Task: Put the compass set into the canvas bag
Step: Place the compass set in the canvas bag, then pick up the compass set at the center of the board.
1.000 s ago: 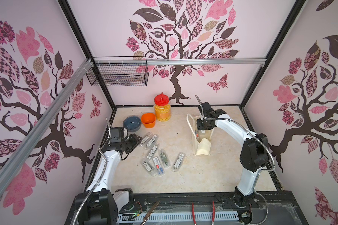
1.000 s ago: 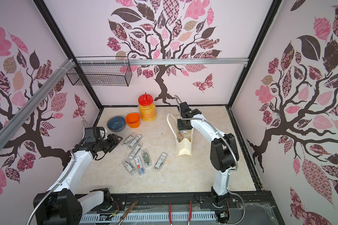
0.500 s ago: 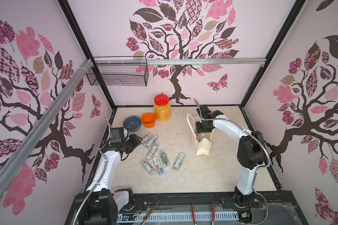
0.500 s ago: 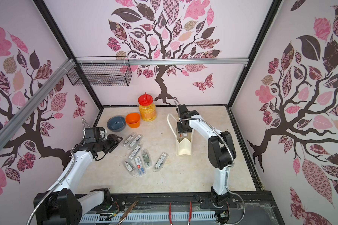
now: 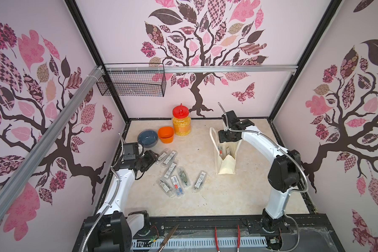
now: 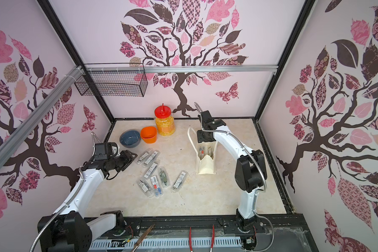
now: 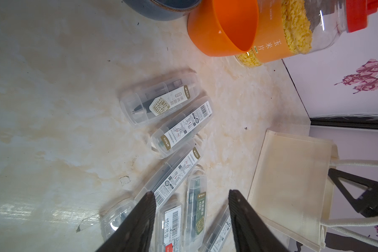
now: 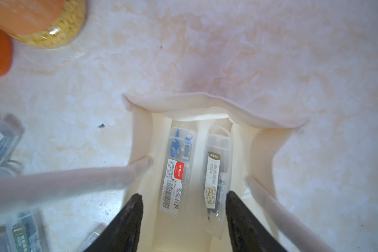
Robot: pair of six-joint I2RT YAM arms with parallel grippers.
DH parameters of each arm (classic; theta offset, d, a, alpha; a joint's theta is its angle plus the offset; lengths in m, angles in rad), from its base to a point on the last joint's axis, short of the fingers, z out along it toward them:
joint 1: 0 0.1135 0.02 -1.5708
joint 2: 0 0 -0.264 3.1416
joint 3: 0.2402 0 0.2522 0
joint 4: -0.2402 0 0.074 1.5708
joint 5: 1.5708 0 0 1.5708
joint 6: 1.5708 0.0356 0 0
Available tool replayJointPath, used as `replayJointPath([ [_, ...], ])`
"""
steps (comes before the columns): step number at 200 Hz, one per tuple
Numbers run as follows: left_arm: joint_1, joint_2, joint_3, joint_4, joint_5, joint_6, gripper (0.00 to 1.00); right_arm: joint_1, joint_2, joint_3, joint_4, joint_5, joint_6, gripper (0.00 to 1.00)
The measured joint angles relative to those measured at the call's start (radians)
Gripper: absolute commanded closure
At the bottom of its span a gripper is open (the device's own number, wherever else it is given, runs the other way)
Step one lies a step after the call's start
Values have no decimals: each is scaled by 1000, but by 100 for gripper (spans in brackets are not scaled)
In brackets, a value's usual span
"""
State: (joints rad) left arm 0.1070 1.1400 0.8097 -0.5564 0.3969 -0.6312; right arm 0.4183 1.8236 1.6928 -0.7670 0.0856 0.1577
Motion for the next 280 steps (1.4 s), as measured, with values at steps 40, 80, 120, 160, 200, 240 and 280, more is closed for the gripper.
replayJointPath([
  [40,0,2,0,-1,0,0,42,85,-248,-64,140,-112,-341,25],
  [80,0,3,0,-3,0,2,42,225,-332,-84,192,-257,-627,27],
  [120,0,3,0,-13,-3,3,42,330,-322,-166,142,-269,-928,24],
  [160,0,3,0,-14,-3,3,42,399,-294,-304,94,-316,-1107,24],
  [200,0,7,0,-14,-3,3,42,397,-252,-402,95,-327,-1209,24],
  [240,0,17,0,-14,-3,3,42,397,-157,-497,137,-332,-1232,24],
  [280,0,18,0,-14,-4,8,42,397,-81,-523,217,-348,-1230,21],
])
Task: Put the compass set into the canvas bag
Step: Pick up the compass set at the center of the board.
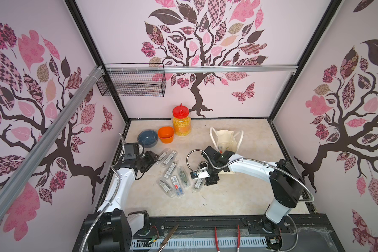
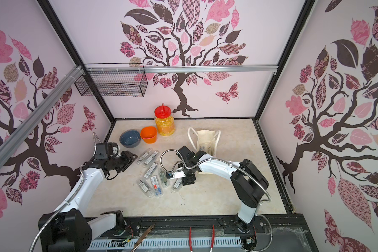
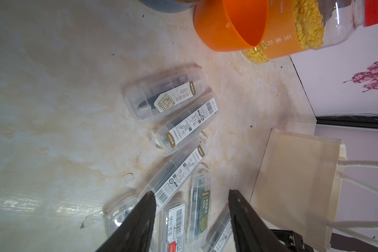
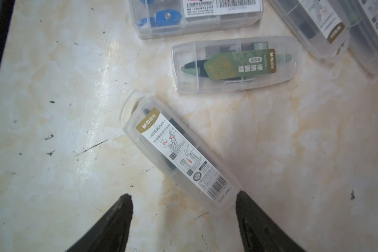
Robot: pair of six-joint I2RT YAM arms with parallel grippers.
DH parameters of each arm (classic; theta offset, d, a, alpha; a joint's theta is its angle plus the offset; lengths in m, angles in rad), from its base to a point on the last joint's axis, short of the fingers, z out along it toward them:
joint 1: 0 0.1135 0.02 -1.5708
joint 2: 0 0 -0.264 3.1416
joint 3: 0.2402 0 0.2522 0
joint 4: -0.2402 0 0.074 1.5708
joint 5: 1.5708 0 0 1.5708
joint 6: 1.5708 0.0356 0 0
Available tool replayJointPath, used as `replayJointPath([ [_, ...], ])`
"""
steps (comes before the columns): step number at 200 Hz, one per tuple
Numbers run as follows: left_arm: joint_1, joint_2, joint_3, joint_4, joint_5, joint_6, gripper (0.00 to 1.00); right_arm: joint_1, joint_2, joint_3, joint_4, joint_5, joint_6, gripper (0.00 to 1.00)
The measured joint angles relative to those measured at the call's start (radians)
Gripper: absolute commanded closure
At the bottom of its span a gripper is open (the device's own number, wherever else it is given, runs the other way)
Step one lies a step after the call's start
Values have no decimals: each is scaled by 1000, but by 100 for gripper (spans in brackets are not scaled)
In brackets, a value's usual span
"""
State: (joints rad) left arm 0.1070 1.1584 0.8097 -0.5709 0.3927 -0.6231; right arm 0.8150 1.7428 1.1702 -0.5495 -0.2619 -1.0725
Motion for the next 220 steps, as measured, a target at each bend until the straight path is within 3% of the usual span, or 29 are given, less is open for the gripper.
replayJointPath([
  [63,0,3,0,1,-3,2,42,3,55,-13,69,-5,19,15],
  [139,0,3,0,1,-3,2,42,22,109,-14,100,-4,57,17],
  [176,0,0,0,1,-6,2,42,22,126,-6,127,3,149,21],
  [220,0,-4,0,0,-6,2,42,22,201,121,100,70,324,25],
])
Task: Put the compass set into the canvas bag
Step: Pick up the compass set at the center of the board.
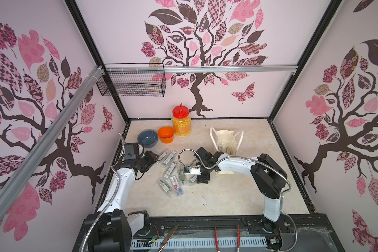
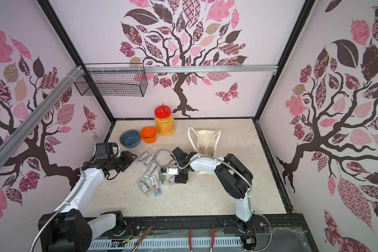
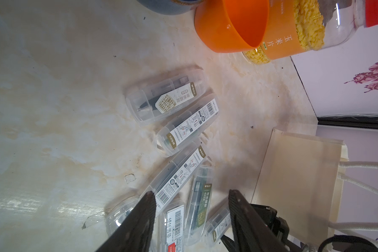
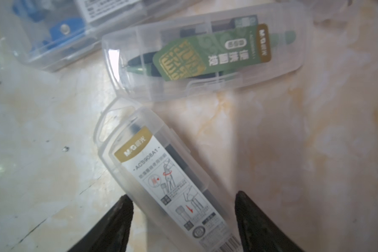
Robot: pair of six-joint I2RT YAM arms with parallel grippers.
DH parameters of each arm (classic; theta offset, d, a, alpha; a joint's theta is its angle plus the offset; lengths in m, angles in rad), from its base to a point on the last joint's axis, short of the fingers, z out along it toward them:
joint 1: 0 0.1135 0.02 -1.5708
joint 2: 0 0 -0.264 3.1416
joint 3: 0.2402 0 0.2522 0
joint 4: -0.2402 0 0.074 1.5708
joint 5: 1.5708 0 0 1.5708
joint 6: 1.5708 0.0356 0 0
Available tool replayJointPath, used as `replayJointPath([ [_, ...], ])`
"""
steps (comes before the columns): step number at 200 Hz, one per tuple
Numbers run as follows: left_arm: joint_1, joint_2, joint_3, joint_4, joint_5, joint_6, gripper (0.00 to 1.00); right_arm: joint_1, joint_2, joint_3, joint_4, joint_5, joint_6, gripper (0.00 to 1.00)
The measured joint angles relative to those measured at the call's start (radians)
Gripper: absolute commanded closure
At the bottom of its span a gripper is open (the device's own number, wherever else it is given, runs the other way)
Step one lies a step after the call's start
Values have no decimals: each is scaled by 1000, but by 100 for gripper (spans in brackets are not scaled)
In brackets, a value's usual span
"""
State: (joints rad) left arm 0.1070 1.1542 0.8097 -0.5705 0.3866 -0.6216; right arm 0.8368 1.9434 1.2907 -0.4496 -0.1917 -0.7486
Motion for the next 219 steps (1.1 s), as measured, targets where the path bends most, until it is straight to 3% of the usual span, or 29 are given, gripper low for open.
replayJointPath([
  [93,0,-8,0,0,0,0,42,0,60,68,-68,125,222,21],
  [219,0,-13,0,0,0,0,42,0,77,104,-137,169,375,35],
])
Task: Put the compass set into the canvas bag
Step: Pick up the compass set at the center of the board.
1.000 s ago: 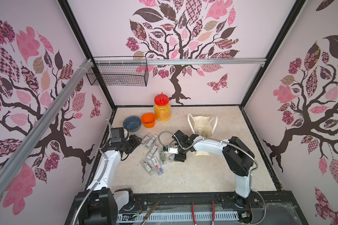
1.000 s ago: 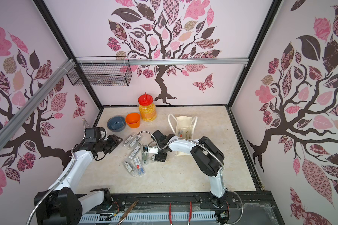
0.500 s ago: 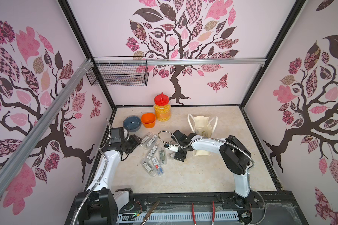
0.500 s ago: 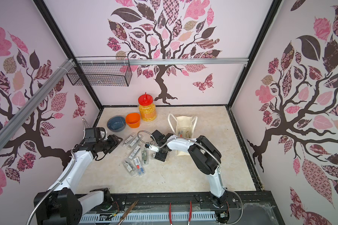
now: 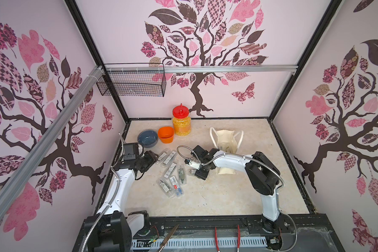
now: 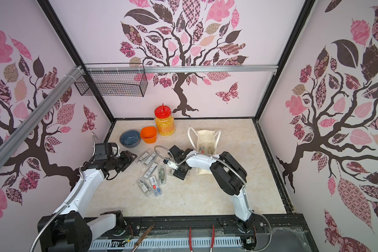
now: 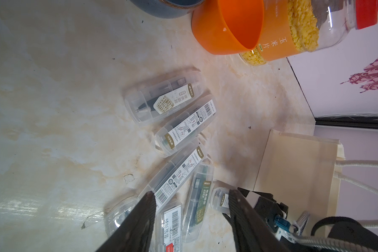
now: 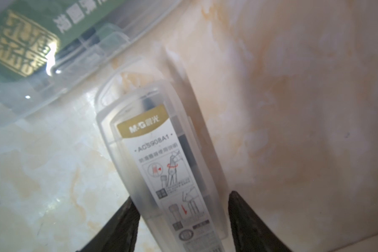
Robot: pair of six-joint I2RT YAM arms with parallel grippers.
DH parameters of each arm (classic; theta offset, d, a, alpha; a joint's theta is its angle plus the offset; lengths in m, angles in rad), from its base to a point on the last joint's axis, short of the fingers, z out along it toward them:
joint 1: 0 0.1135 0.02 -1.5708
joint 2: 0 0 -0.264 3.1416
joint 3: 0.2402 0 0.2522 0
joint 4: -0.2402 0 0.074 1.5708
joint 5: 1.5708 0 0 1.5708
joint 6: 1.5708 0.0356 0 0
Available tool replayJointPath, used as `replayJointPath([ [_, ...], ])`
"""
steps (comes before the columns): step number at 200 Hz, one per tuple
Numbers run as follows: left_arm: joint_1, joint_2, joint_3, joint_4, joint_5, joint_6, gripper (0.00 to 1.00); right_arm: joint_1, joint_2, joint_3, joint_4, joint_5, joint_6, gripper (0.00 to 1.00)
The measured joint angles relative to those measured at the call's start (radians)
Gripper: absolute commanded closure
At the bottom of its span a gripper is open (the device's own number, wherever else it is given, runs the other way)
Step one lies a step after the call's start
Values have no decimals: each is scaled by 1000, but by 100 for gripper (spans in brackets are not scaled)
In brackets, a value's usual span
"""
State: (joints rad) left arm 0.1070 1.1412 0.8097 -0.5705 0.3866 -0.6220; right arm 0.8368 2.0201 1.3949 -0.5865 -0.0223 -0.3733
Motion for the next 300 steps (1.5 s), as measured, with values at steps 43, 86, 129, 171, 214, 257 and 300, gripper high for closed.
replayJointPath([
  [43,0,0,0,0,0,0,42,0,13,16,-9,-3,56,35],
  [86,0,0,0,0,0,-3,42,0,16,19,-2,-13,86,42],
  [129,0,0,0,0,0,-3,42,0,13,10,14,-16,89,48],
  [171,0,0,0,0,0,-3,42,0,2,-3,23,-16,90,51],
  [214,0,0,0,0,0,-4,42,0,-42,-14,11,-34,114,51],
  [257,0,0,0,0,0,-5,42,0,-123,21,-20,-45,142,52],
  [300,0,0,0,0,0,-7,42,-8,-203,158,-59,-76,184,53],
])
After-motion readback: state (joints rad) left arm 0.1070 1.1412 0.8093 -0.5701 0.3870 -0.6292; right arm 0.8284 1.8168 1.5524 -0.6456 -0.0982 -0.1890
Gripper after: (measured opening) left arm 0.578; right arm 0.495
